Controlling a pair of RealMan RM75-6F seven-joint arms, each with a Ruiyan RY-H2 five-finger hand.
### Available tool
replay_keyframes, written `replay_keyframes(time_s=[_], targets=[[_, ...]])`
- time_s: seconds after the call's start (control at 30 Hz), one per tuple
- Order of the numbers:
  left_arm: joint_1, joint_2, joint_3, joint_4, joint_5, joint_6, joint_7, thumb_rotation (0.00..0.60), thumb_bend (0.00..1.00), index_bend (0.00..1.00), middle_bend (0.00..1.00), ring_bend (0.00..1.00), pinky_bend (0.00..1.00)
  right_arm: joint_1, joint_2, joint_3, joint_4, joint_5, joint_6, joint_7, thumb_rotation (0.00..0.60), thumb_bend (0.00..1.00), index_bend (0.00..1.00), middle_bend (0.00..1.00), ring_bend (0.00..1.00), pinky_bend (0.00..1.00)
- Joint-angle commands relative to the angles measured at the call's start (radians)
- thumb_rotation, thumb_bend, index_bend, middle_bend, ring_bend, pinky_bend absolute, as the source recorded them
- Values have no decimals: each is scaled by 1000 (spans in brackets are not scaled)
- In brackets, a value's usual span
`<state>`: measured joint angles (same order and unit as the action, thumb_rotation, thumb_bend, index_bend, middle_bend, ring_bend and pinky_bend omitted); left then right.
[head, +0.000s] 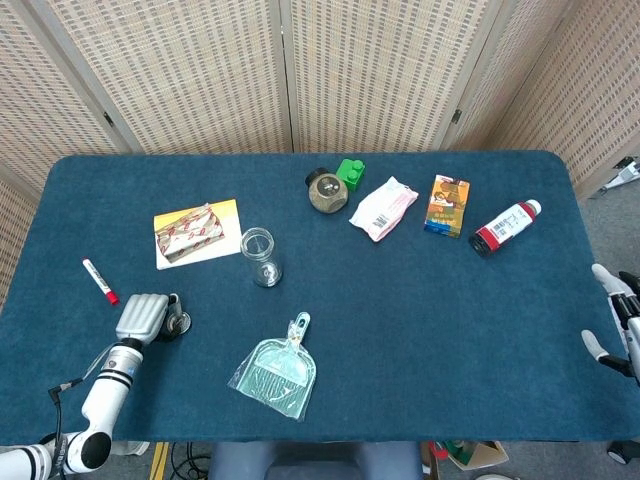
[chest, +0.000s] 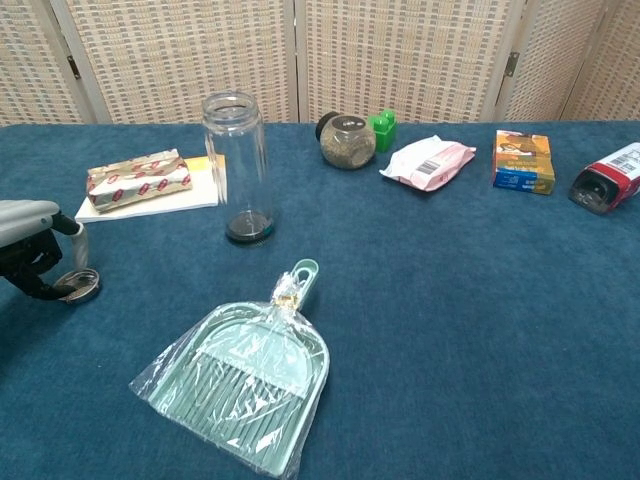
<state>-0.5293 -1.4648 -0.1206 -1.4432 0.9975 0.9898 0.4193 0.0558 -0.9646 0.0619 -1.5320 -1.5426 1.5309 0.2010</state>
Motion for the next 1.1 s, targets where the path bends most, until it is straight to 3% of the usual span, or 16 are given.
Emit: replay_keyframes(time_s=[0.03, 0.73, 1.1], targets=[[-3, -3, 0, 5, -5, -1, -1, 600, 297, 513, 845, 833, 929, -1, 0, 0, 1, 1, -2, 0, 600, 303, 20, 187, 78, 235], [-9, -27, 4, 53, -8, 13, -17, 600, 427, 594, 915, 889, 989, 2, -5, 1, 8, 2, -8, 5, 600, 303, 20, 187, 78, 235], [-3, -12, 5, 50, 7, 31, -24, 600, 434, 628, 946, 913, 1000, -1, -1, 1, 0, 0, -2, 1, 600, 303, 20, 187, 78, 235]])
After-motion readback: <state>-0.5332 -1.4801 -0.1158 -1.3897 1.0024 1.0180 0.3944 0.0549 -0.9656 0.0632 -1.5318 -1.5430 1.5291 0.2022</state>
